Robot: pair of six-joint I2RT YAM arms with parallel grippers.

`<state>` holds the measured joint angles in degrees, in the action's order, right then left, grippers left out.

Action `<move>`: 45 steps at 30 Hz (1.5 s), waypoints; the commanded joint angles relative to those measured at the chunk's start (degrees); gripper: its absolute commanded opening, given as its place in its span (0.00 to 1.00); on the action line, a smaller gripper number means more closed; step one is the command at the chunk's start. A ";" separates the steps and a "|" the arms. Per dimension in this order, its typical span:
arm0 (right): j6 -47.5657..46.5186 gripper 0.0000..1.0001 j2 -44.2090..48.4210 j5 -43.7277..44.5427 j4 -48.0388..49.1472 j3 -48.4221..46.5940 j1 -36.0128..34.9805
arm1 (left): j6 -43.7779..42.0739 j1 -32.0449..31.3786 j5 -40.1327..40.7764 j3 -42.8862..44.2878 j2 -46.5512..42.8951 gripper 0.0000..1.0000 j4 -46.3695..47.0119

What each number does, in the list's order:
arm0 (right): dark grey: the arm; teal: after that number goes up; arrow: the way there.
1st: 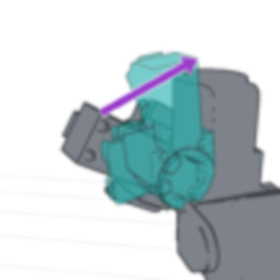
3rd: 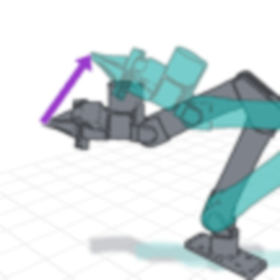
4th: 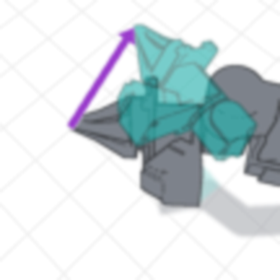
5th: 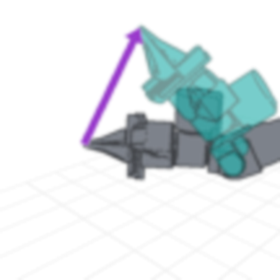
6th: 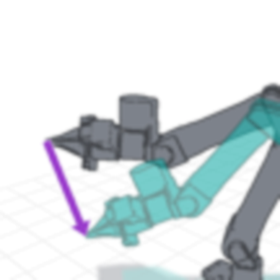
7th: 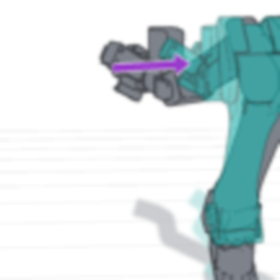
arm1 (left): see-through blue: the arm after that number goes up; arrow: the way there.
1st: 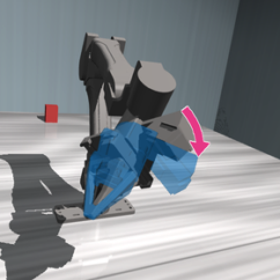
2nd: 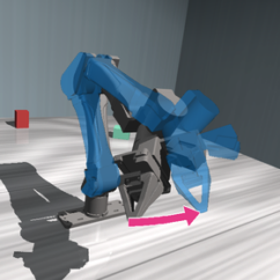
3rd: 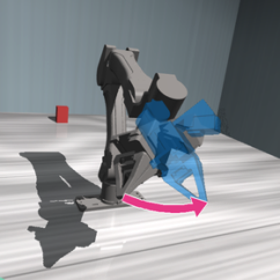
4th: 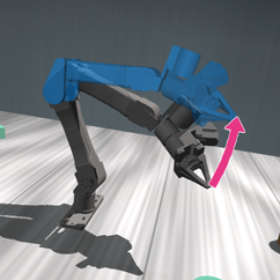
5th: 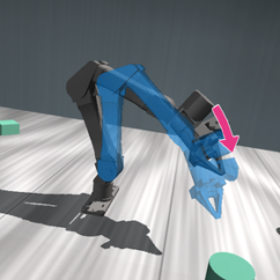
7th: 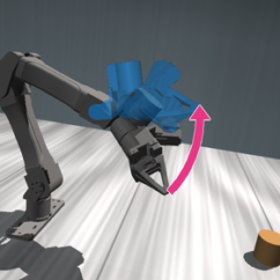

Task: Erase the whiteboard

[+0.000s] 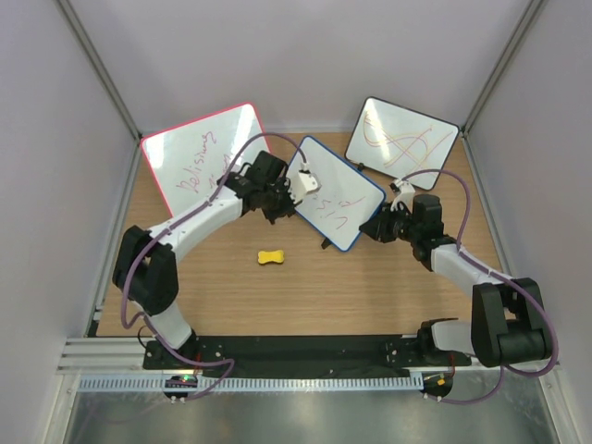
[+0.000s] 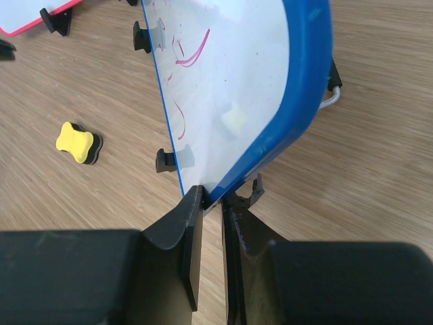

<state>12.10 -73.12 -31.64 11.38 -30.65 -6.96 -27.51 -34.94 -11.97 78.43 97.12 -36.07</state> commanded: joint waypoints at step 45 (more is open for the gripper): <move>-3.75 0.01 -0.80 2.02 -2.59 -2.22 -1.65 | -12.13 1.36 -7.72 -11.20 4.83 0.52 -3.56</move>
<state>11.07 -73.54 -30.81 10.57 -31.66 -7.81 -38.28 -33.98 -18.00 66.22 101.73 -38.35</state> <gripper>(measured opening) 0.209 0.513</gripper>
